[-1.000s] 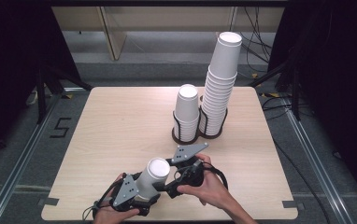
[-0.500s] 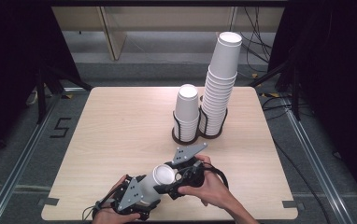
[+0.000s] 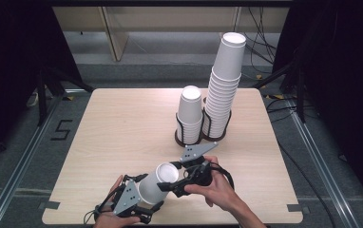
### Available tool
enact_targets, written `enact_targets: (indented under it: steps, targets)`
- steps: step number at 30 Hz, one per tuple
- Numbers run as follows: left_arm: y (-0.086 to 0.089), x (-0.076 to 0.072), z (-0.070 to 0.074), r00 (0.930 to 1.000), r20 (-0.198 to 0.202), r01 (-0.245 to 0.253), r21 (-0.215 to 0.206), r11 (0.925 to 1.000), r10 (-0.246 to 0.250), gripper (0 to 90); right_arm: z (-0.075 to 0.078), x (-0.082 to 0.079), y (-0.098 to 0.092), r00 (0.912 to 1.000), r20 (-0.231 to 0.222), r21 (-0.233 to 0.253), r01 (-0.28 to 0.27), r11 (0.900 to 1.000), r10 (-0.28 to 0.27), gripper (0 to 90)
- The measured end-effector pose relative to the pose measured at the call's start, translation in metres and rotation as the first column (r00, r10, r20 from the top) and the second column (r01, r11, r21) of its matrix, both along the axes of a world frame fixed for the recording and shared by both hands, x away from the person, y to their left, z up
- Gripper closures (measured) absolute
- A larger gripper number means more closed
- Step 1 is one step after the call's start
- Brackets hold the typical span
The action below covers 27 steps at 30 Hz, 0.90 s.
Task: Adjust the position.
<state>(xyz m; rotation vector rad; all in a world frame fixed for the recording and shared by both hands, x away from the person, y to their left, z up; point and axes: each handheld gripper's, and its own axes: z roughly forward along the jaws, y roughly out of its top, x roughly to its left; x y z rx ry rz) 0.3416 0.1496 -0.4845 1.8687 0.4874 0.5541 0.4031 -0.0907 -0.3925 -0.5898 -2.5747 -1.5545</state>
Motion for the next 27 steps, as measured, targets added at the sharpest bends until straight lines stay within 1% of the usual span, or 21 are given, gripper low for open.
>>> enact_targets:
  steps: [1, 2, 4, 5, 6, 7, 8, 9, 10, 11, 12, 14, 16, 18, 20, 21, 23, 24, 25, 26, 27]
  targets:
    - [0.0011, 0.0, 0.0007, 0.9998, 0.02, -0.008, -0.031, 0.9995, 0.009, 3.9, 0.0008, 0.0006, -0.0014, 1.0, 0.0, 0.009, 0.003, 1.0, -0.003, 26.3]
    - [0.0025, -0.0004, 0.0018, 0.9991, 0.038, -0.017, -0.055, 0.9983, 0.019, 3.7, 0.0018, 0.0009, -0.0029, 0.9998, -0.016, 0.026, 0.009, 1.0, -0.009, 26.3]
    - [0.0042, -0.0009, 0.004, 0.9974, 0.066, -0.023, -0.086, 0.9961, 0.028, 1.2, 0.0031, 0.0027, -0.0061, 0.9993, -0.032, 0.063, 0.02, 0.998, -0.018, 26.5]
    - [0.0042, -0.0009, 0.004, 0.9974, 0.066, -0.023, -0.086, 0.9961, 0.028, 0.0, 0.0031, 0.0027, -0.0061, 0.9993, -0.032, 0.063, 0.02, 0.998, -0.018, 26.5]
    - [0.0041, -0.0022, 0.0051, 0.9955, 0.089, -0.02, -0.113, 0.9933, 0.031, 0.3, 0.0034, 0.0037, -0.0076, 0.9984, -0.055, 0.091, 0.02, 0.996, -0.015, 26.5]
    - [0.0041, -0.0022, 0.0051, 0.9955, 0.089, -0.02, -0.113, 0.9933, 0.031, 1.8, 0.0034, 0.0037, -0.0076, 0.9984, -0.055, 0.091, 0.02, 0.996, -0.015, 26.5]
    - [0.0045, -0.0029, 0.006, 0.9957, 0.09, -0.013, -0.113, 0.9935, 0.023, 1.8, 0.0042, 0.0031, -0.008, 0.9967, -0.081, 0.096, 0.02, 0.995, -0.013, 26.6]
    - [0.004, -0.0038, 0.0063, 0.9946, 0.099, -0.017, -0.114, 0.9933, 0.028, 1.5, 0.0038, 0.0031, -0.0067, 0.9965, -0.083, 0.117, 0.008, 0.993, 0.002, 26.6]
    - [0.0037, -0.0039, 0.0066, 0.9947, 0.1, -0.013, -0.115, 0.9933, 0.025, 1.8, 0.0038, 0.0025, -0.0059, 0.9964, -0.085, 0.114, 0.009, 0.993, 0.001, 26.6]
    - [0.003, -0.0029, 0.0058, 0.994, 0.107, -0.009, -0.132, 0.9912, 0.023, 2.4, 0.0034, 0.0025, -0.0049, 0.9966, -0.082, 0.114, 0.002, 0.993, 0.008, 26.7]
    - [0.0043, -0.0039, 0.0068, 0.9945, 0.099, -0.02, -0.117, 0.993, 0.032, 5.0, 0.0034, 0.0024, -0.0046, 0.9975, -0.071, 0.114, 0.009, 0.993, 0.0, 26.6]
    - [0.0055, -0.0032, 0.0076, 0.9956, 0.09, -0.014, -0.12, 0.9927, 0.025, 6.1, 0.0035, 0.0027, -0.0047, 0.9974, -0.071, 0.115, 0.007, 0.993, 0.001, 26.6]
    - [0.006, -0.0029, 0.0084, 0.9956, 0.09, -0.015, -0.116, 0.9932, 0.025, 7.0, 0.0035, 0.003, -0.005, 0.9971, -0.075, 0.117, 0.01, 0.993, -0.001, 26.6]
    - [0.0056, -0.0025, 0.009, 0.9962, 0.084, -0.014, -0.1, 0.9949, 0.023, 7.9, 0.0031, 0.0037, -0.0057, 0.997, -0.078, 0.119, 0.008, 0.993, 0.001, 26.5]
    - [0.0045, -0.002, 0.0078, 0.9965, 0.082, -0.011, -0.102, 0.9947, 0.019, 10.1, 0.0022, 0.0044, -0.0059, 0.9978, -0.066, 0.096, -0.004, 0.995, 0.011, 25.7]
    - [0.0056, -0.0025, 0.0089, 0.9975, 0.069, -0.012, -0.074, 0.9972, 0.017, 10.1, 0.0022, 0.0044, -0.0059, 0.9978, -0.066, 0.096, -0.004, 0.995, 0.011, 25.7]
    - [0.0055, -0.0013, 0.0087, 0.9988, 0.045, -0.017, -0.044, 0.9989, 0.018, 12.2, 0.0025, 0.0037, -0.0057, 0.9992, -0.038, 0.056, -0.011, 0.998, 0.013, 25.3]
    - [0.0052, -0.0013, 0.0085, 0.9991, 0.04, -0.015, -0.037, 0.9992, 0.016, 12.6, 0.0024, 0.0035, -0.0053, 0.9994, -0.024, 0.04, -0.022, 0.999, 0.023, 24.9]
    - [0.0044, -0.0006, 0.0076, 0.999, 0.043, -0.014, -0.034, 0.9993, 0.015, 13.1, 0.0024, 0.0035, -0.0051, 0.9996, 0.001, 0.013, -0.029, 0.999, 0.029, 24.3]
    - [0.0043, -0.0009, 0.0078, 0.9995, 0.026, -0.017, -0.014, 0.9998, 0.017, 13.5, 0.0022, 0.0031, -0.0043, 0.9994, 0.024, -0.004, -0.025, 1.0, 0.025, 22.8]
    - [0.0038, -0.0005, 0.0072, 0.9997, 0.019, -0.017, -0.001, 0.9999, 0.017, 13.7, 0.0022, 0.0026, -0.0034, 0.9982, 0.054, -0.031, -0.024, 0.999, 0.025, 20.4]
